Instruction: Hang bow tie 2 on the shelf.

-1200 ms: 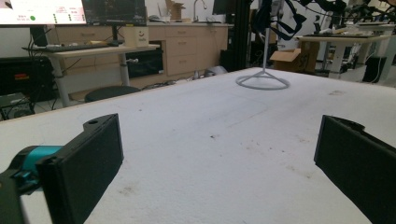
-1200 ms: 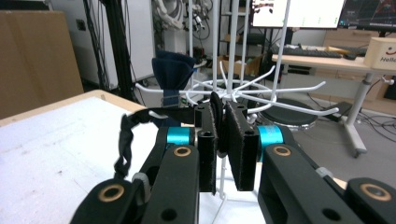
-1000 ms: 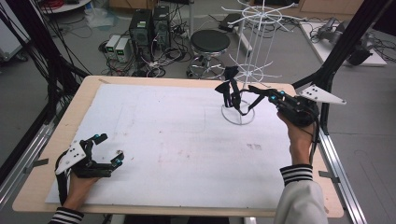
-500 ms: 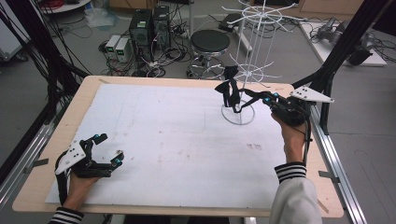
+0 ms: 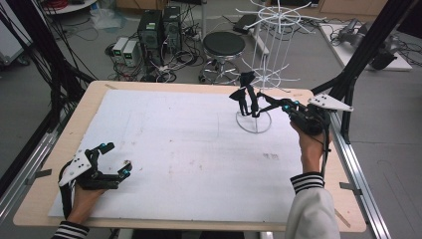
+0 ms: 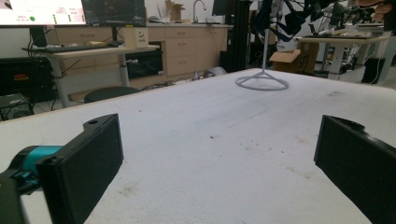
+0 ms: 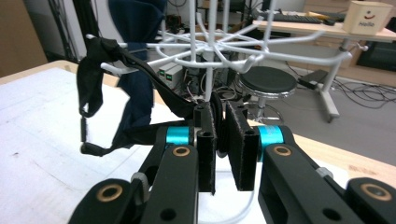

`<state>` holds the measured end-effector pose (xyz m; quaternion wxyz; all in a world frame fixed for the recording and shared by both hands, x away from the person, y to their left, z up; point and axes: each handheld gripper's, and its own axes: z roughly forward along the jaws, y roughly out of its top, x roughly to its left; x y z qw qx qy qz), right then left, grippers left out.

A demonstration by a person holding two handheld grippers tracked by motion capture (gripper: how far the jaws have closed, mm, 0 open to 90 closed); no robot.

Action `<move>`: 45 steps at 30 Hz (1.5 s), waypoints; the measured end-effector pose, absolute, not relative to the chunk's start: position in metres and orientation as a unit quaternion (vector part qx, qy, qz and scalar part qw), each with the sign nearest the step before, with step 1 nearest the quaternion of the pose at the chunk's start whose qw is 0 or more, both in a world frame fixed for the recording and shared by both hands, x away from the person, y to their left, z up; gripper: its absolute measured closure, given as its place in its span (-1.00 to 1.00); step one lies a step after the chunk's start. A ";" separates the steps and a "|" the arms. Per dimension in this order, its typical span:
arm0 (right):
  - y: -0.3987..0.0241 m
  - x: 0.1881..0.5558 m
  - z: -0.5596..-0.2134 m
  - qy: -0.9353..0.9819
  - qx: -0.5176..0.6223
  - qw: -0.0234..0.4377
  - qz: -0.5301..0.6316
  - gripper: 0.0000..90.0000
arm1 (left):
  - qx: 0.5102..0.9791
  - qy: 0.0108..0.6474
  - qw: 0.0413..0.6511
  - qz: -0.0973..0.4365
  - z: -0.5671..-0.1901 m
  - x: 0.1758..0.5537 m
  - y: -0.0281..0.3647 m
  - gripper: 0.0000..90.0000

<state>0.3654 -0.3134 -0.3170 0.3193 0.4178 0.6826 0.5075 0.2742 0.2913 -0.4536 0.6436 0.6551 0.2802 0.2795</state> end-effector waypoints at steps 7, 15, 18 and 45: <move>-0.319 0.364 -0.319 0.678 0.422 0.320 0.510 0.82 | 0.655 0.280 0.643 0.280 -0.454 0.274 0.291 -0.96; -0.319 0.364 -0.320 0.680 0.418 0.317 0.513 0.38 | 0.657 0.279 0.643 0.280 -0.454 0.274 0.292 -0.96; -0.318 0.364 -0.320 0.677 0.423 0.319 0.510 -0.07 | 0.656 0.279 0.643 0.280 -0.454 0.274 0.291 -0.96; -0.295 0.313 -0.352 0.682 0.371 0.287 0.561 -0.98 | 0.654 0.278 0.644 0.283 -0.454 0.273 0.291 -0.96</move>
